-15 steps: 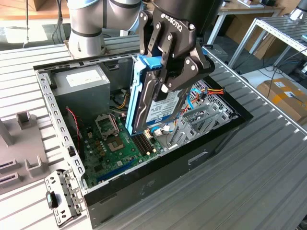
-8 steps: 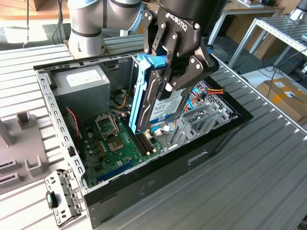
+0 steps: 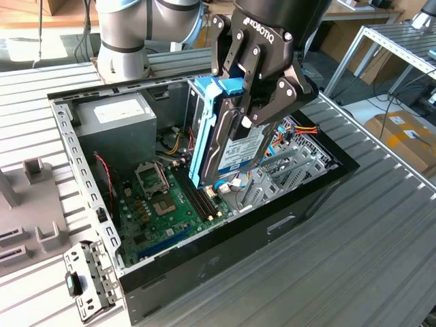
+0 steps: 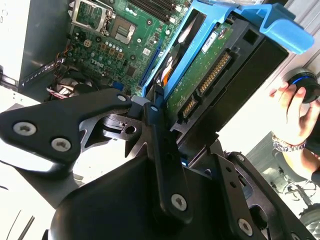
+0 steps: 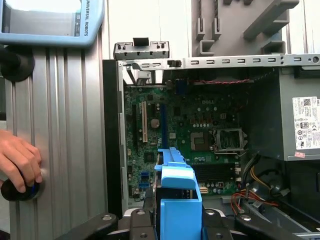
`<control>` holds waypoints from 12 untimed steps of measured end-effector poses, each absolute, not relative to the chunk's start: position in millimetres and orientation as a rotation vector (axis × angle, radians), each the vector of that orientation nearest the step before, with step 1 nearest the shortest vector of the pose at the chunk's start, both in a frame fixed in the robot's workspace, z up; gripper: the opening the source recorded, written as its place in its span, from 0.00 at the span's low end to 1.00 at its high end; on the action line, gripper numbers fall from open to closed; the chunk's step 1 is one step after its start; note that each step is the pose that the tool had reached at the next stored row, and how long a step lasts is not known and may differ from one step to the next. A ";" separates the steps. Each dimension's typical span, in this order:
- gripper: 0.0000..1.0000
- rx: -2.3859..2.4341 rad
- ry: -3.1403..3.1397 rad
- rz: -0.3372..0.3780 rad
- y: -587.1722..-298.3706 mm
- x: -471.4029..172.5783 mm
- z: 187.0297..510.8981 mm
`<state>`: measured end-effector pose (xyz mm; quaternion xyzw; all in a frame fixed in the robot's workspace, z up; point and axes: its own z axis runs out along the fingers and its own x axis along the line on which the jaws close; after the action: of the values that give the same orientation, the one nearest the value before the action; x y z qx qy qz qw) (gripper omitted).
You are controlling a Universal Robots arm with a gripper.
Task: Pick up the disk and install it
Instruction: 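Pick up the disk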
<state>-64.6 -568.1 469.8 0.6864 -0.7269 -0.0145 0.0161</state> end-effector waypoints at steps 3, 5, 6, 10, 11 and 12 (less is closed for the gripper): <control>0.36 2.135 -2.260 -0.045 -568.1 -60.9 469.8; 0.36 2.135 -2.260 -0.045 -568.1 -59.1 469.9; 0.36 2.135 -2.260 -0.045 -568.1 -57.9 469.8; 0.36 2.135 -2.260 -0.045 -568.1 -54.5 469.9; 0.36 2.135 -2.260 -0.045 -568.1 -53.7 469.9; 0.36 2.135 -2.260 -0.045 -568.1 -51.9 469.9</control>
<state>-51.9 -568.1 469.9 0.6864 -0.7269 -0.0144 0.0161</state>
